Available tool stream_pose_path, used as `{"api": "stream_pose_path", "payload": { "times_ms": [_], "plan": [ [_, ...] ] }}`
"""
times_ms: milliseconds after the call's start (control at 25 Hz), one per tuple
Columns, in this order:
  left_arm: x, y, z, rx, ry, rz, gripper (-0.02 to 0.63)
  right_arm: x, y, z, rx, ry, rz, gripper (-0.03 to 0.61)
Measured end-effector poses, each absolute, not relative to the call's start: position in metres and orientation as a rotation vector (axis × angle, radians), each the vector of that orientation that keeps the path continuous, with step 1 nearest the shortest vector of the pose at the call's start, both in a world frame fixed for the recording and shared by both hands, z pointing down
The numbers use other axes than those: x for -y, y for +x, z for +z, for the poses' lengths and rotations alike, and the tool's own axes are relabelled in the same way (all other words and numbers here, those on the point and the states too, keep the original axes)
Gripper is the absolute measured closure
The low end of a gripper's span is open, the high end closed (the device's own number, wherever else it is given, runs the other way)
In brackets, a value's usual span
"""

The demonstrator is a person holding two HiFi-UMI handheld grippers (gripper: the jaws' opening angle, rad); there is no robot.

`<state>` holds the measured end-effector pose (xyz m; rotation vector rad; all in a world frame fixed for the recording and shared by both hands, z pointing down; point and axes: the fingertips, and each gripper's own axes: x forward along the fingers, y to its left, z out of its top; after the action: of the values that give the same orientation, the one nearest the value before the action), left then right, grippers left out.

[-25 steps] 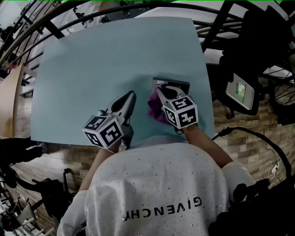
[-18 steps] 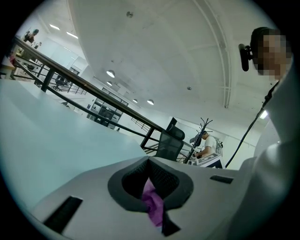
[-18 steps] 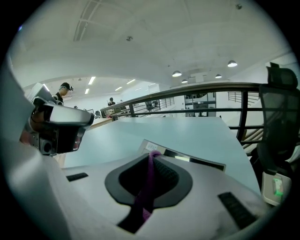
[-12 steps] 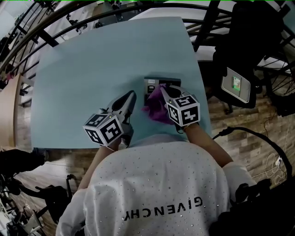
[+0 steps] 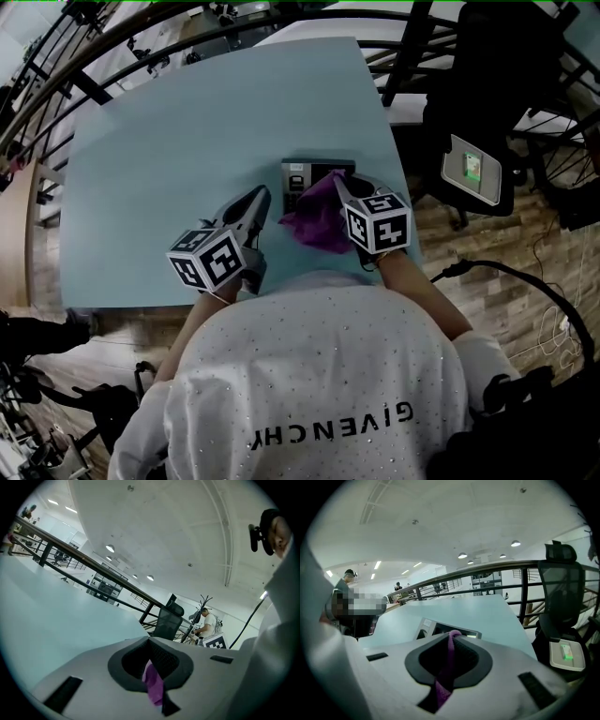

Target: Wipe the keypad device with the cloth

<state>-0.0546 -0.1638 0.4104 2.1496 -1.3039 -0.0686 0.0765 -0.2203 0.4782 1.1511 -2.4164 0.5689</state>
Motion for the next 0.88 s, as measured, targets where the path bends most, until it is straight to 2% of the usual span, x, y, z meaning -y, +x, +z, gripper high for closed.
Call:
{"api": "stream_pose_path", "payload": {
  "times_ms": [880],
  "plan": [
    [0.175, -0.065, 0.415, 1.276, 2.173, -0.044, 0.614, 0.234, 0.119, 0.482, 2.342, 1.332, 0.584, 0.558]
  ]
}}
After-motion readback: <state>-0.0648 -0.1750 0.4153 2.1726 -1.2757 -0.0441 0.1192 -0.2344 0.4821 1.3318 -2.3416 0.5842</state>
